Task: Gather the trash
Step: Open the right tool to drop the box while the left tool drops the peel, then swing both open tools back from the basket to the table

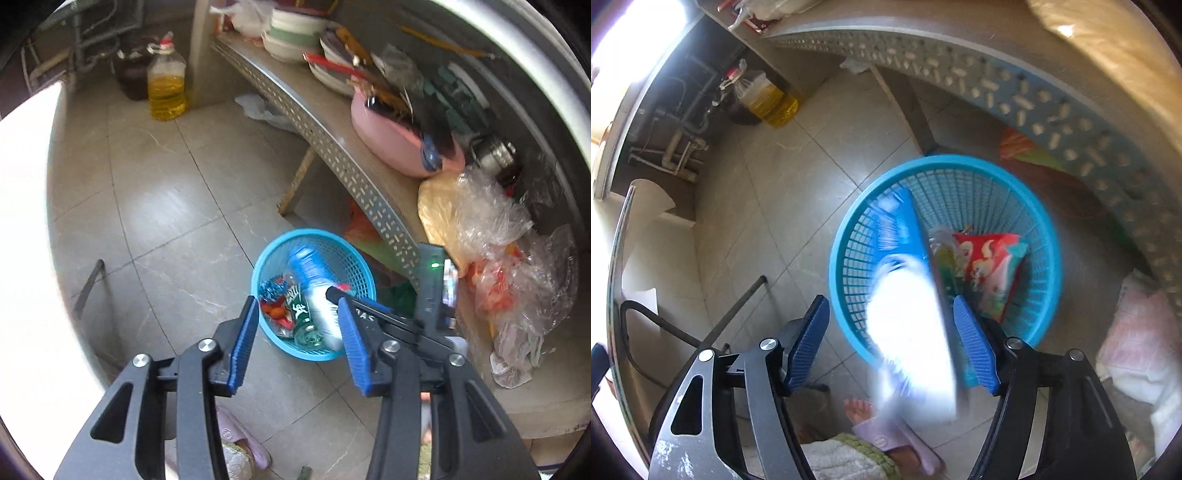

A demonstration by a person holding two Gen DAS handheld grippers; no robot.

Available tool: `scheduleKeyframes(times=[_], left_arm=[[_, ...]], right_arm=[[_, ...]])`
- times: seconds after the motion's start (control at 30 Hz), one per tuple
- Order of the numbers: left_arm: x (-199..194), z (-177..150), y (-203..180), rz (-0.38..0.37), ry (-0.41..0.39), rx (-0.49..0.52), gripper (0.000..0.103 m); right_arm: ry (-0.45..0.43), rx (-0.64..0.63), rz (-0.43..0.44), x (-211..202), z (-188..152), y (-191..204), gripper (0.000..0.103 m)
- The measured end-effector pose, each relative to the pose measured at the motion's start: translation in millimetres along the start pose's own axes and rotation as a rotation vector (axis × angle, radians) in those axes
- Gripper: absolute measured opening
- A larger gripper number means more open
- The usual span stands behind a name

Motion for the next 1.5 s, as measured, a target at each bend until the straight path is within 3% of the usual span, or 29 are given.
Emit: scheduleKeyframes(times=[0.57, 0.77, 1.03, 1.5], left_arm=[[-97.3, -37.8, 21.2, 0.007, -0.17, 0.025, 0.059], [-143.7, -68.2, 49.6, 0.03, -0.235, -0.028, 0.066], [-205.4, -119.2, 103.5, 0.091, -0.326, -0.153, 0.07], [-290.2, -197.7, 187.0, 0.158, -0.501, -0.322, 0.077]], right_arm=[[-0.056, -0.07, -0.005, -61.7, -65.6, 11.3, 0.069], [-0.144, -0.167, 0.019, -105.7, -74.6, 42.1, 0.081], [-0.268, -0.302, 0.116, -169.2, -84.1, 94.5, 0.086], [-0.239, -0.515, 0.216, -190.5, -113.6, 192.9, 0.087]])
Point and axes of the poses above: each gripper's, at about its wrist camera, not at the fingertips, and x roughly the way its jaws point, y to its left, z to its top, the point moved 2 cm from there along x, roughly the way its jaws point, and after that the axes turned 5 degrees about -x, right-handed, at the moved point
